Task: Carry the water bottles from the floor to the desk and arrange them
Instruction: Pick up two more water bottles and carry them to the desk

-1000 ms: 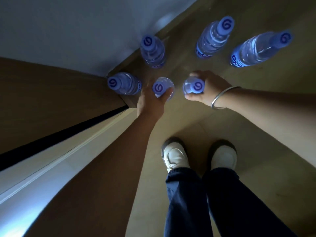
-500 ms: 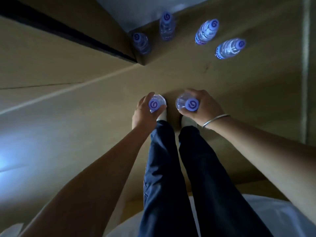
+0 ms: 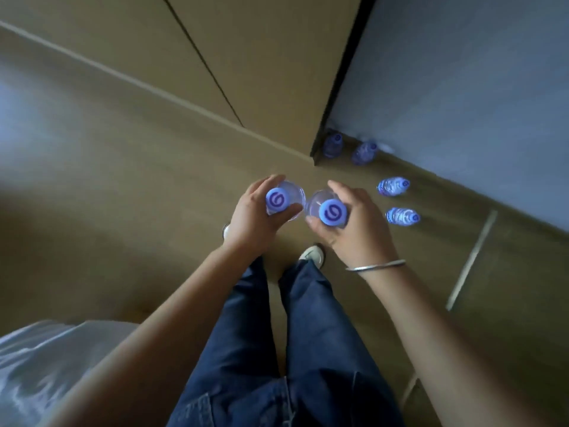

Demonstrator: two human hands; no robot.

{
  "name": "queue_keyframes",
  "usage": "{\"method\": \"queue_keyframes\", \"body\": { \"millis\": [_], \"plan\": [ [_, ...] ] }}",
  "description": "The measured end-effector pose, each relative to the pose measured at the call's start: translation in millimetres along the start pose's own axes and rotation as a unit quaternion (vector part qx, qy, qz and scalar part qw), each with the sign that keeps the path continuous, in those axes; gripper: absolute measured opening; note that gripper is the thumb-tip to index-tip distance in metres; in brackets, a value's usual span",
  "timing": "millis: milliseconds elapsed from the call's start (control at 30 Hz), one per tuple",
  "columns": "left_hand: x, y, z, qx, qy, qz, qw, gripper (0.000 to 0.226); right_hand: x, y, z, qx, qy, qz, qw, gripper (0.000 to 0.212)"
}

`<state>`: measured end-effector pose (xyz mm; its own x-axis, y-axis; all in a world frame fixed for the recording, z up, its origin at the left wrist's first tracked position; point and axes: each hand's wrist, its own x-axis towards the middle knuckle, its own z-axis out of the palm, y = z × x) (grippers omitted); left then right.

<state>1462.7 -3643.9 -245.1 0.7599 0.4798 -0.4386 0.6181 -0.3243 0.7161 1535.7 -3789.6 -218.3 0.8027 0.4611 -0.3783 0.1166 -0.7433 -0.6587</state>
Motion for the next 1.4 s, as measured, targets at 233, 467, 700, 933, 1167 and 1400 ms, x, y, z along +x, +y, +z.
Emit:
{"method": "queue_keyframes", "body": {
  "millis": [233, 467, 700, 933, 1167, 1400],
  "plan": [
    [-49, 4, -132, -0.042, 0.119, 0.010, 0.992, 0.052, -10, -131, 8, -0.025, -0.026, -0.127, 0.991, 0.061],
    [-99, -49, -267, -0.068, 0.269, -0.002, 0.961, 0.049, -23, -277, 73, -0.090, -0.045, -0.279, 0.955, 0.061],
    [-138, -126, -384, -0.052, 0.350, -0.024, 0.935, 0.028, -40, -393, 170, -0.092, -0.117, -0.340, 0.929, 0.049],
    [-166, -179, -461, -0.062, 0.423, -0.081, 0.901, 0.025, -45, -480, 243, -0.092, -0.181, -0.390, 0.899, 0.044],
    [-145, -210, -531, -0.092, 0.435, -0.142, 0.884, 0.030, -11, -562, 297, -0.098, -0.214, -0.427, 0.873, 0.041],
    [-82, -231, -616, -0.123, 0.467, -0.152, 0.863, 0.025, 58, -665, 345, -0.156, -0.232, -0.480, 0.832, 0.037]
  ]
}}
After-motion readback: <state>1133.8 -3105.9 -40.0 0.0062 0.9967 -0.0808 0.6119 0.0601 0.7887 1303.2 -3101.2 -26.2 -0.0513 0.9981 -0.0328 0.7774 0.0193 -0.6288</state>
